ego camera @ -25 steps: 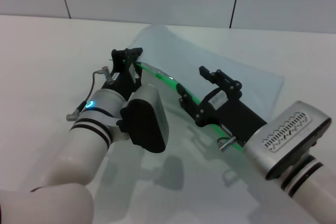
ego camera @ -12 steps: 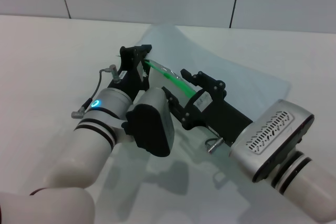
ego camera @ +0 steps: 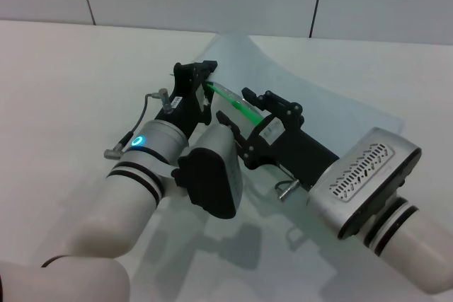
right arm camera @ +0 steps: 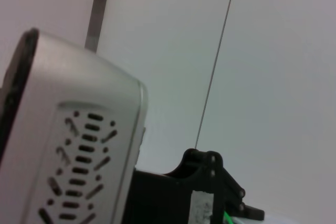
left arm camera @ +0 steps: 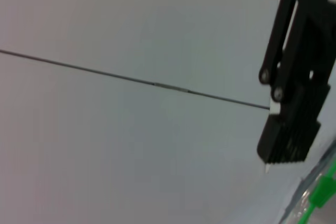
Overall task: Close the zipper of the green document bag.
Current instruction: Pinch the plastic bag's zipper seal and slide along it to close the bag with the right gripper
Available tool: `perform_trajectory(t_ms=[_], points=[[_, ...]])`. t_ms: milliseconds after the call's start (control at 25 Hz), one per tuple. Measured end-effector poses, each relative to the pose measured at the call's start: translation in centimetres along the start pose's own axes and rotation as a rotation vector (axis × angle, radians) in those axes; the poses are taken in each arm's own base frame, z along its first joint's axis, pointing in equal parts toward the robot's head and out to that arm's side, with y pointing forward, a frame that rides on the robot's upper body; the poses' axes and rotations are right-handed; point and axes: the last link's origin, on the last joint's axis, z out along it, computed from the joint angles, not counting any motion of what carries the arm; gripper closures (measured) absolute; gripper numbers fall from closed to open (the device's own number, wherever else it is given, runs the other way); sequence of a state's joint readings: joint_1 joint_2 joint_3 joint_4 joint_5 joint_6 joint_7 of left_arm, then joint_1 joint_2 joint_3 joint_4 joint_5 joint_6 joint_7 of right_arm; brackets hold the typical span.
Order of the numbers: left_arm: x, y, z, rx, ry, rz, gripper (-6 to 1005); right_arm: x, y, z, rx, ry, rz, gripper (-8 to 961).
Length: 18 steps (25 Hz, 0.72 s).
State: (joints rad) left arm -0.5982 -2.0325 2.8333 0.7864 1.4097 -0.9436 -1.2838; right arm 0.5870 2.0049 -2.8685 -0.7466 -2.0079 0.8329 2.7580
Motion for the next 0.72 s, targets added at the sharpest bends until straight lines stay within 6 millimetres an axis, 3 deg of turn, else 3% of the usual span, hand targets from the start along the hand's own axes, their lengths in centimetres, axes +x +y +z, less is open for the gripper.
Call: perform_trajectory(t_ms=[720], points=[[0.86,-0.16,-0.06,0.009,0.044,0.019,940,0.24,-0.44,0.15,0.016,0.008,-0.005,535]])
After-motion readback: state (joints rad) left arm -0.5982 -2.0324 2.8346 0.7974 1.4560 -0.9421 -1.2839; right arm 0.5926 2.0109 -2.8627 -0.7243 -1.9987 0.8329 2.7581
